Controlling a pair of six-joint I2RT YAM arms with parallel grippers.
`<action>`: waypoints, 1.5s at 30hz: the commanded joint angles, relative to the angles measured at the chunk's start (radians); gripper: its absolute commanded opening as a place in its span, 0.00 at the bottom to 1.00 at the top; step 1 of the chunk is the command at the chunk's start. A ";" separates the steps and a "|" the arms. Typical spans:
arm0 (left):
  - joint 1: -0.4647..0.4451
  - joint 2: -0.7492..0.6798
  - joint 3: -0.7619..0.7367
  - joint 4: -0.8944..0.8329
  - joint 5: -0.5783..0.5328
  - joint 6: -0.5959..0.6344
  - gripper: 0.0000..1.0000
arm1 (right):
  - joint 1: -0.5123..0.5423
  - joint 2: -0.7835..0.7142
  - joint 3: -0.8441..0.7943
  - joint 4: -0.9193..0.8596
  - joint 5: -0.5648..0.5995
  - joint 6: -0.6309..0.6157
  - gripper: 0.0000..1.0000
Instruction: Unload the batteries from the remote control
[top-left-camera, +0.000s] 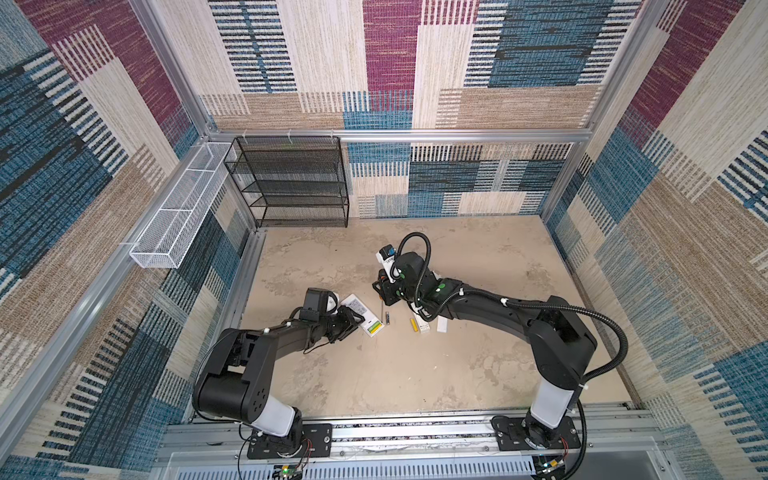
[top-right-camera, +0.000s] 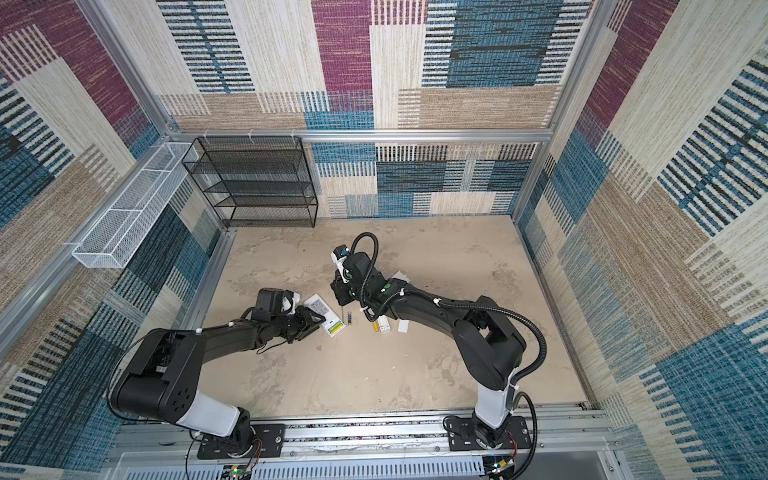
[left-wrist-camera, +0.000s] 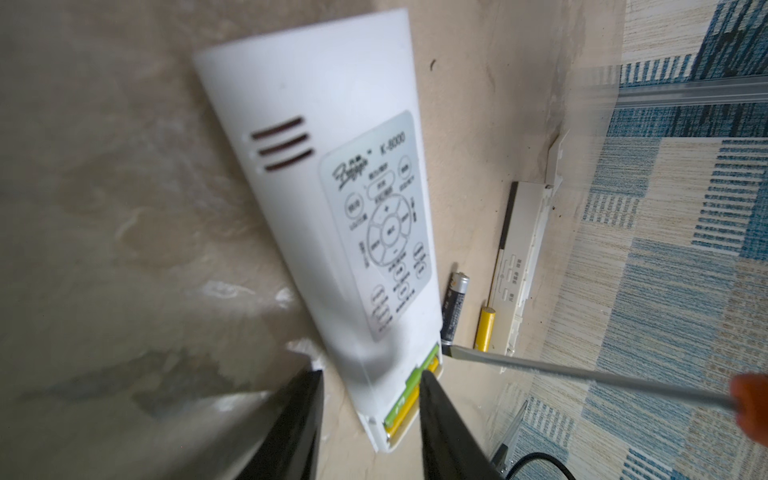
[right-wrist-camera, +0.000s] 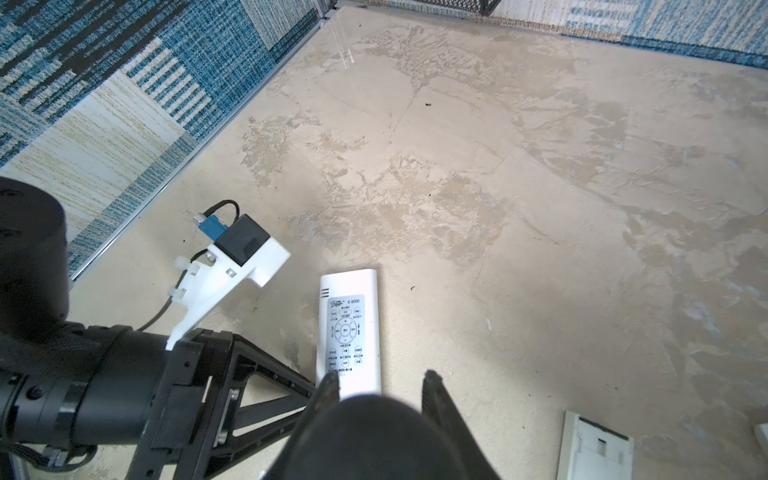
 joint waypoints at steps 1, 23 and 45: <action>0.000 0.003 -0.005 -0.030 -0.007 0.018 0.42 | 0.003 -0.016 0.010 0.015 0.014 -0.006 0.00; 0.000 0.001 -0.009 -0.031 -0.007 0.018 0.42 | 0.012 0.004 0.005 0.009 0.006 -0.015 0.00; -0.004 -0.021 -0.026 -0.054 -0.018 -0.017 0.40 | 0.065 0.012 0.021 -0.034 0.107 -0.087 0.00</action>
